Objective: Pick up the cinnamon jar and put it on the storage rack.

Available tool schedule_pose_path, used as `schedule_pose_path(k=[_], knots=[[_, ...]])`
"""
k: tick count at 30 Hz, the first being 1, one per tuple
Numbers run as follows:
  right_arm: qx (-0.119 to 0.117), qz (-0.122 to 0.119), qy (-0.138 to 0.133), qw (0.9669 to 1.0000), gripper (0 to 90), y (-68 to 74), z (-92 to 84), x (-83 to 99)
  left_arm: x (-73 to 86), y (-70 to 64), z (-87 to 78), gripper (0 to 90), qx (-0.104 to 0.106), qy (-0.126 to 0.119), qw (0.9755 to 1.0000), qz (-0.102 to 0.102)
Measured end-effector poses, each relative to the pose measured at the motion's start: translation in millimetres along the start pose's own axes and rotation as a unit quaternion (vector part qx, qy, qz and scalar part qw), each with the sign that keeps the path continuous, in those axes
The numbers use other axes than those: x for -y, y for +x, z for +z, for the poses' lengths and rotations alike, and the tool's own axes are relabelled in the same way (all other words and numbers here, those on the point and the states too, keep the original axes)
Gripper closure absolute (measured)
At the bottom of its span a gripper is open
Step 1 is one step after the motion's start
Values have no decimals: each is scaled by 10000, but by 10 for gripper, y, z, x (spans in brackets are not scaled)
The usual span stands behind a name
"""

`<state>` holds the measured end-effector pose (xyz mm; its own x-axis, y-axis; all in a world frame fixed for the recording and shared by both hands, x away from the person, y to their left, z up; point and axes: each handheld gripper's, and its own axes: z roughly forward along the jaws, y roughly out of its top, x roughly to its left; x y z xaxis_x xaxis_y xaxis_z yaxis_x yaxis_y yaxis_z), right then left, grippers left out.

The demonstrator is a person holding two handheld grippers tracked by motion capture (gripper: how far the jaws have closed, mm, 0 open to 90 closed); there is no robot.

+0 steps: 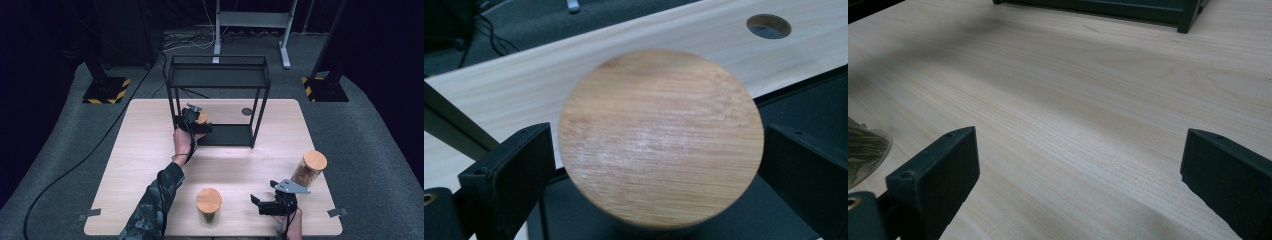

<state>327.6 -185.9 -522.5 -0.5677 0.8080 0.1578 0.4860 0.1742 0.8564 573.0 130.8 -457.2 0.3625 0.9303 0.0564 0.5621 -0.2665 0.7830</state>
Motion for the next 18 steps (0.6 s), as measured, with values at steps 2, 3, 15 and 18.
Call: schedule_pose_path(k=[2, 3, 15, 18], knots=[[1, 0, -3, 10000, 17, 0, -1, 0, -30, 5, -28, 9, -8, -9, 10000, 2], [-2, 3, -2, 10000, 17, -1, 0, 0, -40, 6, -38, 9, -6, -14, 10000, 18], [-5, 8, -5, 10000, 17, 0, -2, 0, -194, -70, -209, 0, 89, 26, 9996, 255], [-7, 11, -13, 10000, 17, -1, -2, 1, -216, -92, -260, 0, 149, 21, 9994, 316]])
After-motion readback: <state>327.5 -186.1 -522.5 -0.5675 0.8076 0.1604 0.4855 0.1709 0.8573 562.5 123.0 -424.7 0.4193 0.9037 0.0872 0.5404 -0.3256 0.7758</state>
